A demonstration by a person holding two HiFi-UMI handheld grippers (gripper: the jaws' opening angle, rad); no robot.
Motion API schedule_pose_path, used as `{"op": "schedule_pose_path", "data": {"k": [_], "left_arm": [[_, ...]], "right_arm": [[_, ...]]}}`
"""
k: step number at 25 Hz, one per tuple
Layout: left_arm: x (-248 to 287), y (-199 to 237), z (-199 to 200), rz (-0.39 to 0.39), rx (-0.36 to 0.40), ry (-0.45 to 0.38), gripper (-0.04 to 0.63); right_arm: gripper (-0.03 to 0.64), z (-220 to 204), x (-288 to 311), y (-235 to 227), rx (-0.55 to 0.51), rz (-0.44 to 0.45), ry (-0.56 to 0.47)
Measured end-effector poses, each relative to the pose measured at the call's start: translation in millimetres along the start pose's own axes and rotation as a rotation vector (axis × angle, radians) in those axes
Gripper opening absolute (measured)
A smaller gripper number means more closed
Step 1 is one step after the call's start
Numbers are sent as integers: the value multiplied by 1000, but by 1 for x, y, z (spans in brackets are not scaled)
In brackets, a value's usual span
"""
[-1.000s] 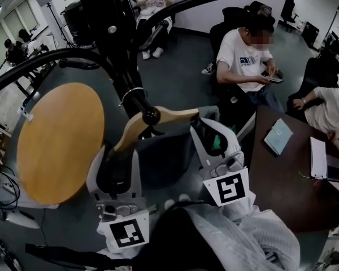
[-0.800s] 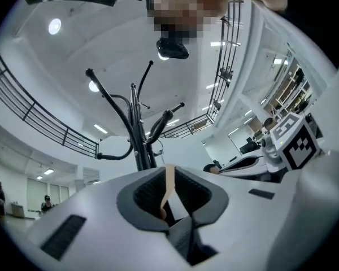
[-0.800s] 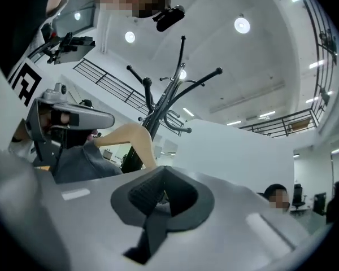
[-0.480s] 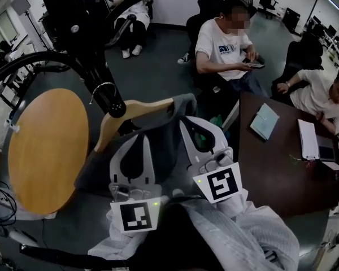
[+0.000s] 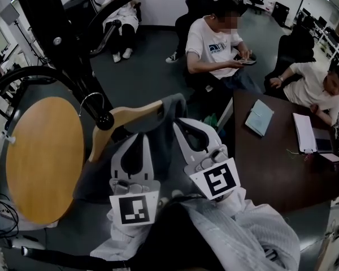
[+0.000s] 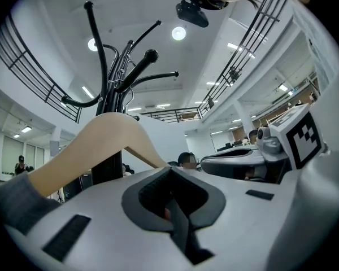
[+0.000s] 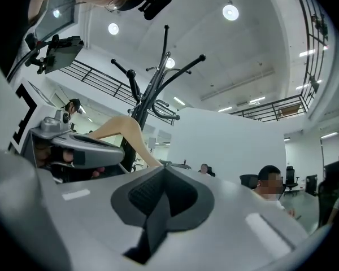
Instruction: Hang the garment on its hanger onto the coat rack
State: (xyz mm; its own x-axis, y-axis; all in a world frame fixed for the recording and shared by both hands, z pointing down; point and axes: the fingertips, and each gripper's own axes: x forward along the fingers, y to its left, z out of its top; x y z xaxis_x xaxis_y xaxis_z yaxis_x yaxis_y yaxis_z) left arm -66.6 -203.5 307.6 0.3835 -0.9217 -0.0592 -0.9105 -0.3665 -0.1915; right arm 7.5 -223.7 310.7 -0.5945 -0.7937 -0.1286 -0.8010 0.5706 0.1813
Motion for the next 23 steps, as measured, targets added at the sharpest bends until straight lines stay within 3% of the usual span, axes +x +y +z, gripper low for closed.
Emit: {"op": "schedule_pose_path", "data": {"k": [18, 23], "left_arm": [[7, 8, -6, 33, 17, 16, 5], [16, 1, -5, -20, 27, -13, 5]], "right_arm": [[0, -9, 15, 8, 27, 64, 14], [1, -17, 13, 1, 17, 7, 51]]}}
